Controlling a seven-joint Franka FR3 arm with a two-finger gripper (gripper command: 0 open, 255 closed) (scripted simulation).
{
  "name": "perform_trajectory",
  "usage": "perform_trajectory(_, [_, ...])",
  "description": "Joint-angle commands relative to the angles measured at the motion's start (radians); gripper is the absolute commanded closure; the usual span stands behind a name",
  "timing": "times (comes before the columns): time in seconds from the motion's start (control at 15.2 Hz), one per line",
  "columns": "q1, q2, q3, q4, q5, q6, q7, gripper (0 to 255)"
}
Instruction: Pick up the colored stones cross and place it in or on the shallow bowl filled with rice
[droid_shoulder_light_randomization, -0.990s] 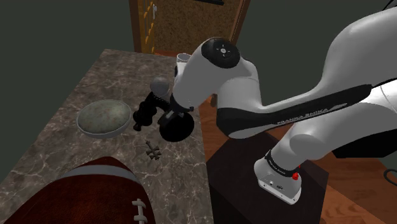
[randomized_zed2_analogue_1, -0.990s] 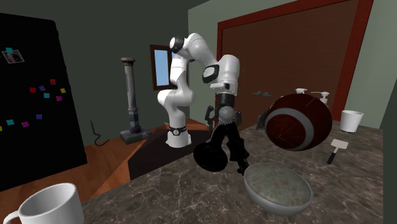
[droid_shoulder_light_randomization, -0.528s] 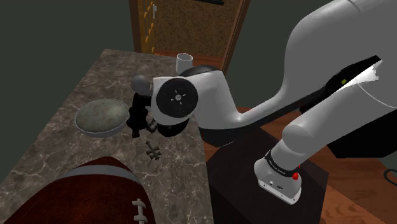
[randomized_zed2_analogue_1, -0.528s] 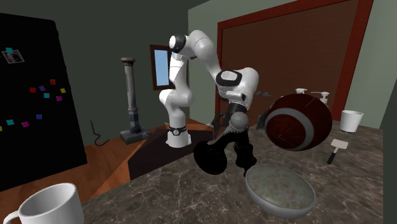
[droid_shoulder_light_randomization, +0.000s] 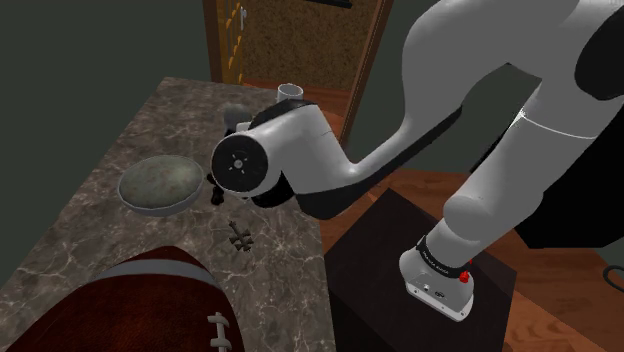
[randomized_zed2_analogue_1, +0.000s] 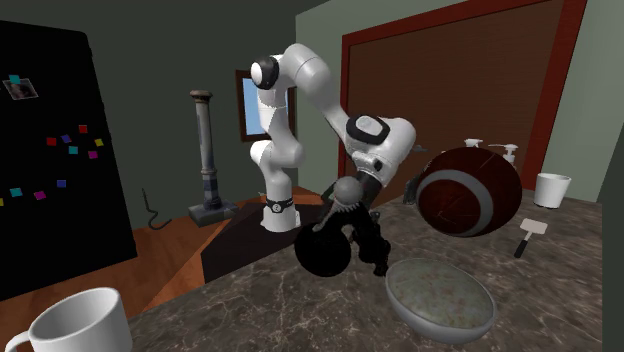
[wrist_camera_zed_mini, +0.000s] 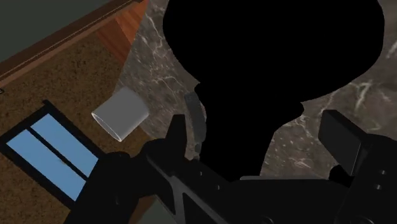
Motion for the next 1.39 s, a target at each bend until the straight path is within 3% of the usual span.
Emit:
perform_trajectory(0.0, [-0.051, 0.054, 0.03, 0.02, 0.177, 0.184, -0.026, 0])
perform_trajectory(0.2, [-0.118, 0.2, 0.095, 0.071, 0.306, 0.199, -0.012, 0])
perform_trajectory(0.26, [-0.115, 0.118, 0.09, 0.049, 0.273, -0.107, -0.031, 0])
perform_trajectory(0.33, [-0.114, 0.118, 0.089, 0.049, 0.273, -0.106, -0.031, 0])
perform_trajectory(0.99, [-0.157, 0.368, 0.135, 0.118, 0.433, 0.223, 0.014, 0])
perform_trajectory(1.32, [-0.118, 0.402, 0.085, 0.102, 0.404, 0.276, 0.035, 0])
